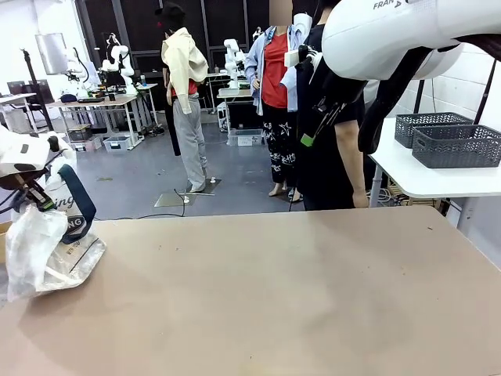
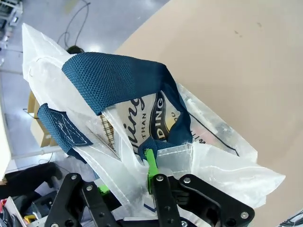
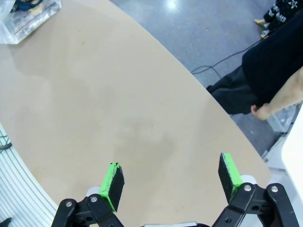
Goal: Transfer purchased items from the store into the shopping bag.
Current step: Move the Reusable shopping bag to the right side of the table.
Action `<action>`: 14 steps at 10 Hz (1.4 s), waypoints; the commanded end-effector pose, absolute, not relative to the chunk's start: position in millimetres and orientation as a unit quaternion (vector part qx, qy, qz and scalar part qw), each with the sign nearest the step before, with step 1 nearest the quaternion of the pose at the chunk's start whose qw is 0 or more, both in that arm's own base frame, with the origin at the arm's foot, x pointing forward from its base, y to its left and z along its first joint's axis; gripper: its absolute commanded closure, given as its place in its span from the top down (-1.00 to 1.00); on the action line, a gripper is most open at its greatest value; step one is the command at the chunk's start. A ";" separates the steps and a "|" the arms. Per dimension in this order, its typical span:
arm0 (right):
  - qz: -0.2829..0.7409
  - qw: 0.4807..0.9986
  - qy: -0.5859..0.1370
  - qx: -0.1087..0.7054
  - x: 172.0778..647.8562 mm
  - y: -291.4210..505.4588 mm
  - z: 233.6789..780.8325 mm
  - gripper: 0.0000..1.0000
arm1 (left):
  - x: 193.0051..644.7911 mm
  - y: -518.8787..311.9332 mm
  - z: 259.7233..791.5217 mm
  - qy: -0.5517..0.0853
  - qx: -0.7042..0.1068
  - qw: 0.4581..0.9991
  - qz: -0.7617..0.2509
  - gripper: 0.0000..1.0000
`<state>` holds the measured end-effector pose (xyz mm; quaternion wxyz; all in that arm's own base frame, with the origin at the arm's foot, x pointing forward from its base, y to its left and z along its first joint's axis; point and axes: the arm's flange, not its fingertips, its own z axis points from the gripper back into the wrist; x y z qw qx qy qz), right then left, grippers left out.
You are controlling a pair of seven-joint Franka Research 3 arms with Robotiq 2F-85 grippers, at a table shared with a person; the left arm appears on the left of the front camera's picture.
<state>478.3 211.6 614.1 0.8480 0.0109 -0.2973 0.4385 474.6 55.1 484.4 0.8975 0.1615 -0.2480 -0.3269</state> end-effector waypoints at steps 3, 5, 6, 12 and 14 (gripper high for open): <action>0.433 0.853 -0.293 0.007 475.6 210.3 611.4 1.00 | 482.0 50.8 488.9 -0.254 0.170 0.894 -0.328 -0.44; 0.433 0.853 -0.293 0.007 475.6 210.3 611.4 1.00 | 481.5 49.7 493.9 -0.263 0.171 0.891 -0.328 0.35; 0.433 0.853 -0.293 0.007 475.6 210.3 611.4 1.00 | 481.6 48.7 497.5 -0.268 0.172 0.890 -0.328 0.75; 0.433 0.853 -0.293 0.007 475.6 210.3 611.4 1.00 | 478.7 25.7 550.0 -0.309 0.126 0.885 -0.325 1.00; 0.433 0.853 -0.293 0.007 475.6 210.3 611.4 1.00 | 479.1 11.4 569.8 -0.314 0.109 0.885 -0.327 1.00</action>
